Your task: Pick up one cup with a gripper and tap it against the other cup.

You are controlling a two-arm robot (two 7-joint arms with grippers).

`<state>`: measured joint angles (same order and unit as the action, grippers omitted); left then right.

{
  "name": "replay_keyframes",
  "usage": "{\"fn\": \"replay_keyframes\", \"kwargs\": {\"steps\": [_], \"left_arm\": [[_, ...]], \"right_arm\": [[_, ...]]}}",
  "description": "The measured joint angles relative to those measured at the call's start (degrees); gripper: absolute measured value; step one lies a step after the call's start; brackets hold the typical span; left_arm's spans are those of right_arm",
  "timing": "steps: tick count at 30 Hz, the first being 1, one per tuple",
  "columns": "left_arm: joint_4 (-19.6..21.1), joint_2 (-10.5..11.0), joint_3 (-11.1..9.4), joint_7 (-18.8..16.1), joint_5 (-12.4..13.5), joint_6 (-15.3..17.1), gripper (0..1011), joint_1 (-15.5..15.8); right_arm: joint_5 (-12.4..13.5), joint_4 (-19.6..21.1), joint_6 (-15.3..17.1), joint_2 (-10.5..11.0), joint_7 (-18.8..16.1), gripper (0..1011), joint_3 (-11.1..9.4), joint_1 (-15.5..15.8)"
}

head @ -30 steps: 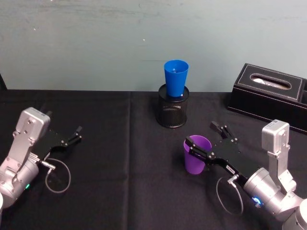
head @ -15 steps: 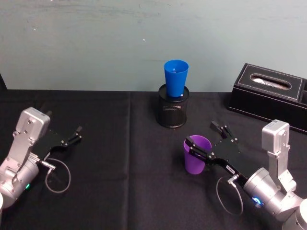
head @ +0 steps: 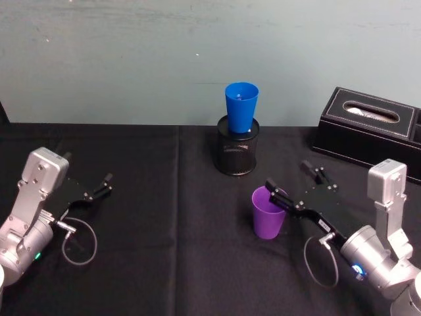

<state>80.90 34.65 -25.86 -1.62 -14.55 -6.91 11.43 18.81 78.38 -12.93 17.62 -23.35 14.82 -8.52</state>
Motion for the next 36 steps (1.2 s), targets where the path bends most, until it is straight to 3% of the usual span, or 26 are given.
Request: {"fn": "replay_keyframes", "kwargs": {"steps": [15, 36], "left_arm": [[0.0, 0.0, 0.0, 0.0, 0.0, 0.0, 1011, 0.0], [0.0, 0.0, 0.0, 0.0, 0.0, 0.0, 1011, 0.0]], "right_arm": [[-2.6, -3.1, 0.5, -2.0, 6.0, 1003, -4.0, -1.7], [-5.7, -4.3, 0.9, -3.8, 7.3, 1003, -6.2, -2.0]]}}
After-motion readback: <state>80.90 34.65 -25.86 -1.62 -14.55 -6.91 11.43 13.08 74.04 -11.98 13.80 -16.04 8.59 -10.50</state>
